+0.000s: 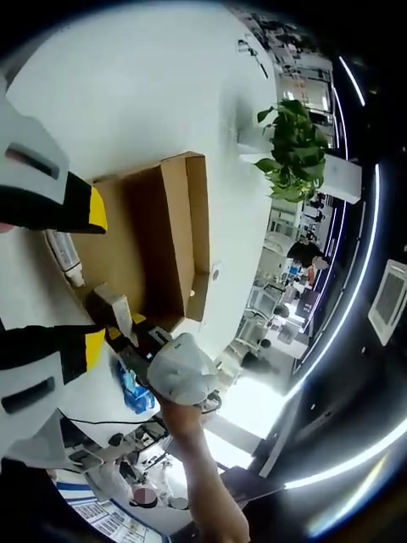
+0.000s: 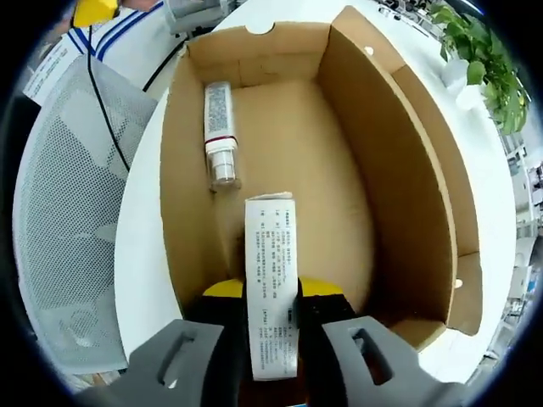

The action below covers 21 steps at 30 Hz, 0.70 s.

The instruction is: Operate the shoe box by opening the lid, removing the specified soft item, and placing it in the target area until the item is outside and the box remains undamaged.

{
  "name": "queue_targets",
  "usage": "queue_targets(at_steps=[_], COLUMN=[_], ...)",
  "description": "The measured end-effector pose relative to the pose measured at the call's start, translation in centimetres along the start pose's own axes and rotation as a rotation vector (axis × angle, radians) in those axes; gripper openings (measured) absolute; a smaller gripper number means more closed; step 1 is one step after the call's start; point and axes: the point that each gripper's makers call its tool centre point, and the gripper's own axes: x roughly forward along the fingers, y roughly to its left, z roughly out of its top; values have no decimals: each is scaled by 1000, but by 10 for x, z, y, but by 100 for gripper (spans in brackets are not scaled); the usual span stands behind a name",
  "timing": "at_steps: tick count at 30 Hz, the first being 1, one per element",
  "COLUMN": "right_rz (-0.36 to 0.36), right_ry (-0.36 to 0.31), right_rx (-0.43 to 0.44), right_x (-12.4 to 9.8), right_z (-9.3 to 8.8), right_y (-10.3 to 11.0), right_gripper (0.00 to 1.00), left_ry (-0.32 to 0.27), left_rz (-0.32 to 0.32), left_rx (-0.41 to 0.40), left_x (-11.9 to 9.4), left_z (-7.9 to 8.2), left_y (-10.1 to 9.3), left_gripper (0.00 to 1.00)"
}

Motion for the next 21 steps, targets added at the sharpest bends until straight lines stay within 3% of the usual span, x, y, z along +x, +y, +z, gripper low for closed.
queue_targets(at_steps=[5, 21], right_rz=[-15, -88], right_ry=[-39, -120], right_rx=[44, 36], right_x=[-9, -49], right_z=[6, 20], right_y=[-6, -15], right_gripper=[18, 18], left_ry=[-3, 12], left_rz=[-1, -27], left_rx=[9, 48], left_x=[0, 3], left_z=[5, 10], left_y=[2, -8], left_gripper=[43, 44])
